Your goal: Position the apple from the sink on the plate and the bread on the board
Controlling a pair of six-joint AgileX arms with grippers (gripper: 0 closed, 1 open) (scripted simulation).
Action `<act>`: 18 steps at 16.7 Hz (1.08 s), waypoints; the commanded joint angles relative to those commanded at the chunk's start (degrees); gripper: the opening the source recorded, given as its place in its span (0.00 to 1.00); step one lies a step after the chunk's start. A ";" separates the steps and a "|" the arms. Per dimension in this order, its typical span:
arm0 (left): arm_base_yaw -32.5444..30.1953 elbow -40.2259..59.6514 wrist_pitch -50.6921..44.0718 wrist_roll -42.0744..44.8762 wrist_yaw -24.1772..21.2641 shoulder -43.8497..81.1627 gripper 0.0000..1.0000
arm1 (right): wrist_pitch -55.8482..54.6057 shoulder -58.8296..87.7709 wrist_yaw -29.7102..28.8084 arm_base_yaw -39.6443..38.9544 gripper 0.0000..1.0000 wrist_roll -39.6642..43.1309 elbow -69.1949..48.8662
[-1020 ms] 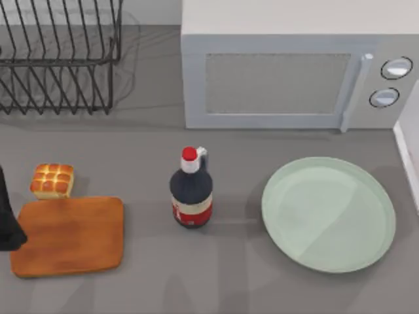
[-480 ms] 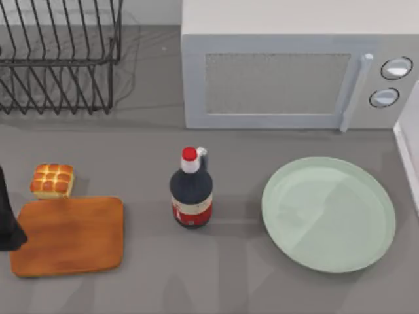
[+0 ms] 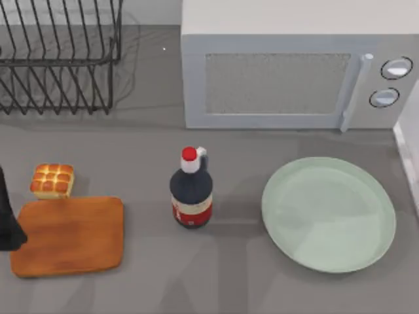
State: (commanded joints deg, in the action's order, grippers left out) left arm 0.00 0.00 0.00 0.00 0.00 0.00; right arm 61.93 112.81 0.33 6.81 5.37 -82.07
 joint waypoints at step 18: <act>0.00 0.00 0.00 0.00 0.00 0.00 1.00 | 9.04 -5.62 -0.37 -33.96 0.00 -33.36 -6.10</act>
State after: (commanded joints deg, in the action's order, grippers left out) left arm 0.00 0.00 0.00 0.00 0.00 0.00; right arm 70.97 107.20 -0.04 -27.14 -27.99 -88.17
